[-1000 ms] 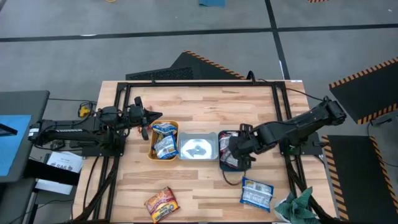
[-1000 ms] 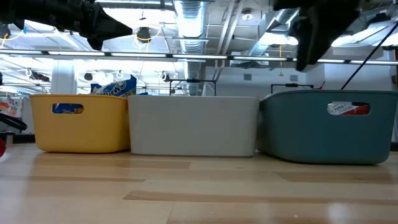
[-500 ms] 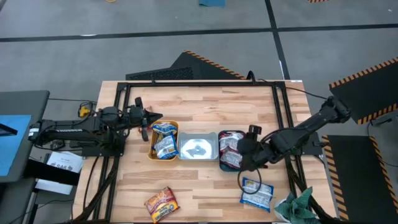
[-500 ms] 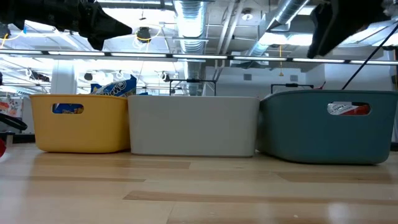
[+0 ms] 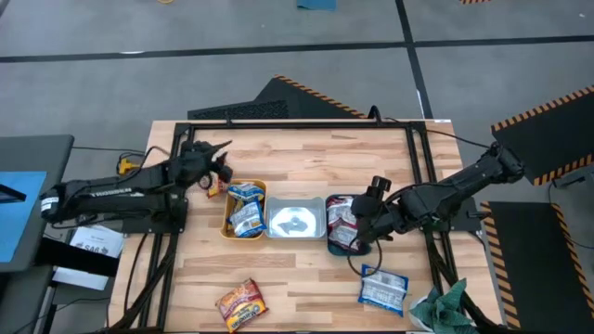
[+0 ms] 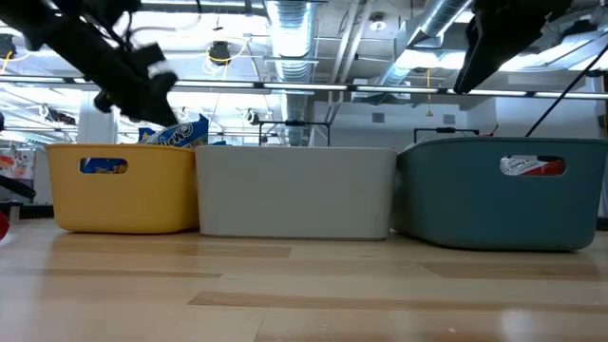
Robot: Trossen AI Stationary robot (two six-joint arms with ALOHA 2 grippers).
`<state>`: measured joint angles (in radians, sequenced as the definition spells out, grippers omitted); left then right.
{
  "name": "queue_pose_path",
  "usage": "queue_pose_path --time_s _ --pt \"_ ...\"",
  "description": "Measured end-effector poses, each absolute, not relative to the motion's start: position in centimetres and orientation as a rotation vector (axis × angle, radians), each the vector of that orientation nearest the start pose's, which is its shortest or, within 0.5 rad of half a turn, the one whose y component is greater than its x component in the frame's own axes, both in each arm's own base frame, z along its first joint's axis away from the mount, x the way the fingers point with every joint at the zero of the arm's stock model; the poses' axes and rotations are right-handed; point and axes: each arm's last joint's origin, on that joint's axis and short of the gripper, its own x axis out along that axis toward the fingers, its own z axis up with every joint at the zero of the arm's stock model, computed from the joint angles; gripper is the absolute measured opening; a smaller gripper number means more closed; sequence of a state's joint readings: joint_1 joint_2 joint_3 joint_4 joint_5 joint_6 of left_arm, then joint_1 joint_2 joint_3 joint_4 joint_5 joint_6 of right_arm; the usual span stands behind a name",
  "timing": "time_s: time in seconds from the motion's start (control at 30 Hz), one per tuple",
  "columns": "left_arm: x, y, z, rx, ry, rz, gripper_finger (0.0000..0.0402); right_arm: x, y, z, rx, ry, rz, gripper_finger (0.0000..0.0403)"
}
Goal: Sort Maruchan noodles
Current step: Put the top red noodle pack into the white bin
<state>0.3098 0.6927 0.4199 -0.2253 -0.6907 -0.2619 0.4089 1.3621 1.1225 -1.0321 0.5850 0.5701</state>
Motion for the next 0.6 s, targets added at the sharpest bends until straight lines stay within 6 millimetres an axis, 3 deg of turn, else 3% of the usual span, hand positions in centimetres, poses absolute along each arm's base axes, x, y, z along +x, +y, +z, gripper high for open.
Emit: queue_pose_path --time_s 0.17,0.33,0.6 --pt "13.3 8.0 20.7 -0.313 0.594 1.132 0.0183 23.1 8.2 27.4 -0.096 1.017 -0.451 0.0276" --pt "13.0 9.4 19.1 -0.411 0.745 1.235 0.0199 23.1 8.2 27.4 -0.089 1.015 -0.453 0.0276" --pt "13.7 9.9 17.4 -0.576 0.883 1.063 0.0199 23.1 8.3 27.4 -0.087 1.015 -0.452 0.0276"
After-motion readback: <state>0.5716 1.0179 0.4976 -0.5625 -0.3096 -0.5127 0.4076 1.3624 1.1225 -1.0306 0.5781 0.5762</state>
